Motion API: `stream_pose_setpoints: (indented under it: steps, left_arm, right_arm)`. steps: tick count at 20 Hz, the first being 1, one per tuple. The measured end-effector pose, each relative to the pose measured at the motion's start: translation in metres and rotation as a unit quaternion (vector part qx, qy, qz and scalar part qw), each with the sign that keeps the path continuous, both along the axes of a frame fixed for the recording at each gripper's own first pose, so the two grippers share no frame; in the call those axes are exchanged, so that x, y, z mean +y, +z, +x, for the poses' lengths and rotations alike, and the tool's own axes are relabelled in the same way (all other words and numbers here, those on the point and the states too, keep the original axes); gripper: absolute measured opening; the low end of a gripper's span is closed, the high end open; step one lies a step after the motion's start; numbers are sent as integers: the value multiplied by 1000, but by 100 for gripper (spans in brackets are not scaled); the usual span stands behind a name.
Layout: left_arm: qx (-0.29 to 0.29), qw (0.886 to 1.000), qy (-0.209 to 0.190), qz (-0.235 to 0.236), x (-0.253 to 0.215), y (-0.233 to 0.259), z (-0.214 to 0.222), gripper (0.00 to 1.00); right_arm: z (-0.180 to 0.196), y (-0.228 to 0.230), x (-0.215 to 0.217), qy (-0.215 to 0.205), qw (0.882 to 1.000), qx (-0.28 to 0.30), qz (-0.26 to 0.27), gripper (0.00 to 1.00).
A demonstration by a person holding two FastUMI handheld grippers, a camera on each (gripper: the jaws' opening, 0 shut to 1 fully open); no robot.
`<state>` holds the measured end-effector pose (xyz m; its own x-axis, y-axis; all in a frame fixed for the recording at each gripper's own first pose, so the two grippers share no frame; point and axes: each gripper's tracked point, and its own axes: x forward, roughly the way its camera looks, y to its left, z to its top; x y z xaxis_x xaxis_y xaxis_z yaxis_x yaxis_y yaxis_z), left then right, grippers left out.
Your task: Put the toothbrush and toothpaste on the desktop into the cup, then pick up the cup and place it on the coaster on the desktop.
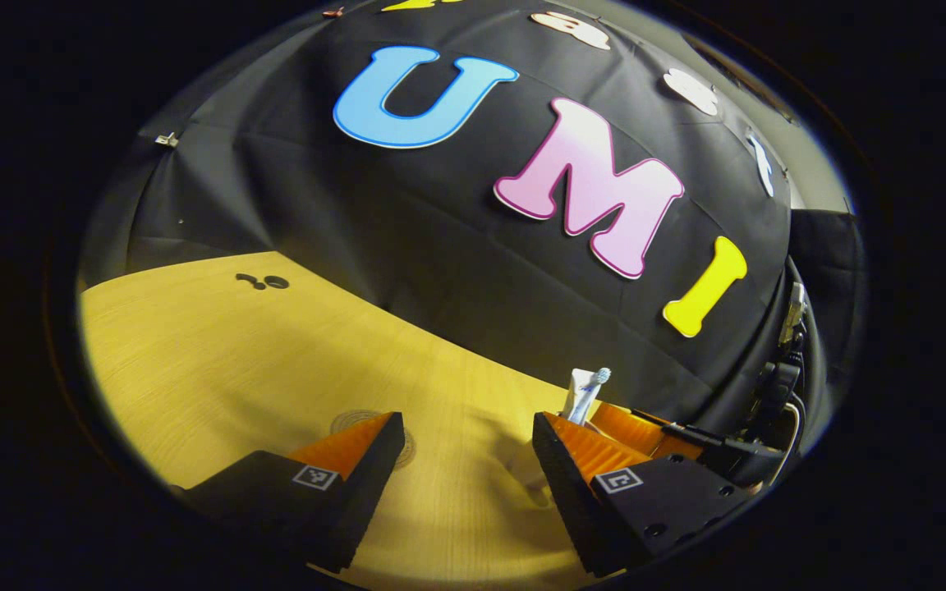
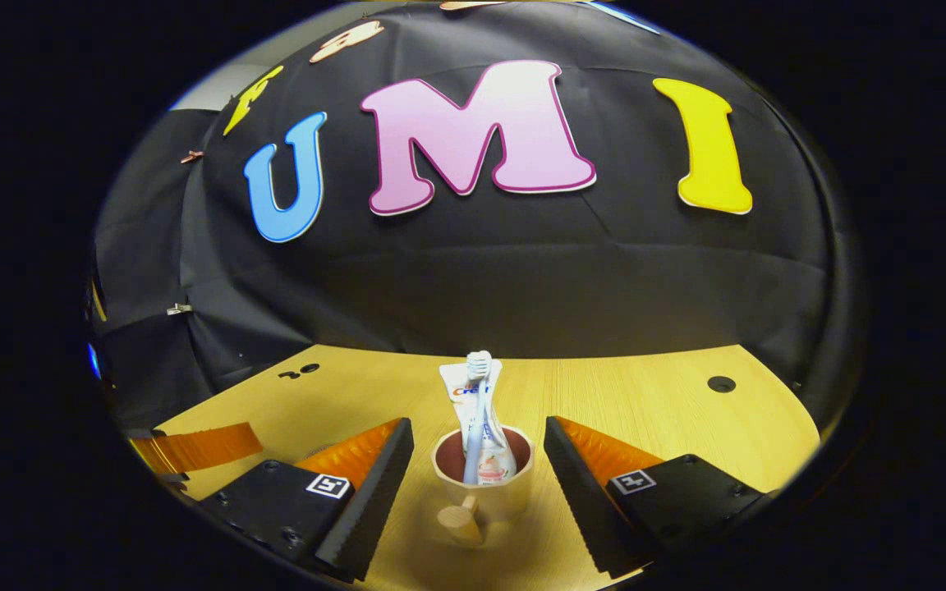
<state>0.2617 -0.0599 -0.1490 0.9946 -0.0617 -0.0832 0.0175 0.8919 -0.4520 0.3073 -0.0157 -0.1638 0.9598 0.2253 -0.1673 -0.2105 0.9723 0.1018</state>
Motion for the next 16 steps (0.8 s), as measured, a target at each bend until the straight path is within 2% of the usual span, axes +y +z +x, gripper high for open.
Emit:
stream_pose_setpoints:
  steps: [3,6,10,16]
  left_arm:
    - [10,1000,23,-1,23,-9,-14,98]
    - [22,999,49,5,45,-19,-26,98]
    - [23,998,65,8,63,-17,-43,98]
    - [41,996,73,15,83,-30,-61,98]
  right_arm:
    - [0,-6,2,7,998,62,17,98]
    - [-1,-22,-3,-1,990,140,30,98]
    - [-8,-45,-7,-15,969,241,54,98]
    - [-18,-82,6,-10,936,348,61,98]
